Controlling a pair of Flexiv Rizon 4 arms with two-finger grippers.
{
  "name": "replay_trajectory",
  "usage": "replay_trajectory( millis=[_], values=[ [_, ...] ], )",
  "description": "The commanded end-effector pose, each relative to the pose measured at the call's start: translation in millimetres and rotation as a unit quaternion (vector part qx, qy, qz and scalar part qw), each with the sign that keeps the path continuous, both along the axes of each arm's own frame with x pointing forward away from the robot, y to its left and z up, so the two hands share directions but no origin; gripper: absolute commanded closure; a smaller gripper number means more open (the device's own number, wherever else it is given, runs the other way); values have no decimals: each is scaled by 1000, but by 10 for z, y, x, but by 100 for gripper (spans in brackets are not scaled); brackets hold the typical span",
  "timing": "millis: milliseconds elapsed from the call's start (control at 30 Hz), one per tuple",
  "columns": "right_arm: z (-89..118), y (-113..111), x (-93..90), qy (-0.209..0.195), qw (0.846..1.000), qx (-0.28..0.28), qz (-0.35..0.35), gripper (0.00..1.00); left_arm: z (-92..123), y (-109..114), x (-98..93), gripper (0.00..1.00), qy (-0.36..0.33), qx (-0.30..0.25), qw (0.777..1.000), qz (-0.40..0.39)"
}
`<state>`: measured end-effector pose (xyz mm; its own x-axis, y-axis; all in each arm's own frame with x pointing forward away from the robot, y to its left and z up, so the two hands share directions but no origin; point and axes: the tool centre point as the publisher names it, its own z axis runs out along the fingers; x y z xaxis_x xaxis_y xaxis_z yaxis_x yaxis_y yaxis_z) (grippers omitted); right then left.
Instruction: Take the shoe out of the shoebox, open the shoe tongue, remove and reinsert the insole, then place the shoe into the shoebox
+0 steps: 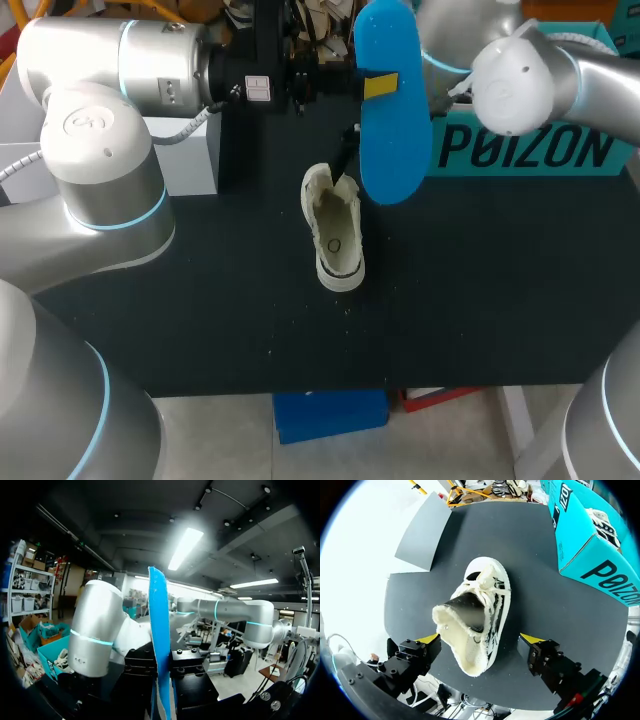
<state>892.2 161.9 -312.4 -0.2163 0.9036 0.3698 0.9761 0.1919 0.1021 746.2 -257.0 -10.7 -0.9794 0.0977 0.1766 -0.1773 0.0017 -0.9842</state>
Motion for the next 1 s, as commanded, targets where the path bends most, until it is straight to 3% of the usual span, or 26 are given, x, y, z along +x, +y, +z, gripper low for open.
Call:
replay_trajectory(
  millis=[33,500,733,1000],
  values=[
    [8,-114,-25,14,995,99,21,0,-4,-8,-7,100,0,0,1000,2],
    [8,-114,-25,14,995,99,21,0,-4,-8,-7,100,0,0,1000,2],
    [38,-239,18,35,971,232,-41,0,-4,-8,-7,100,0,0,1000,2],
    [125,-254,59,26,949,304,-73,0,-4,-8,-7,100,0,0,1000,2]
  ],
)
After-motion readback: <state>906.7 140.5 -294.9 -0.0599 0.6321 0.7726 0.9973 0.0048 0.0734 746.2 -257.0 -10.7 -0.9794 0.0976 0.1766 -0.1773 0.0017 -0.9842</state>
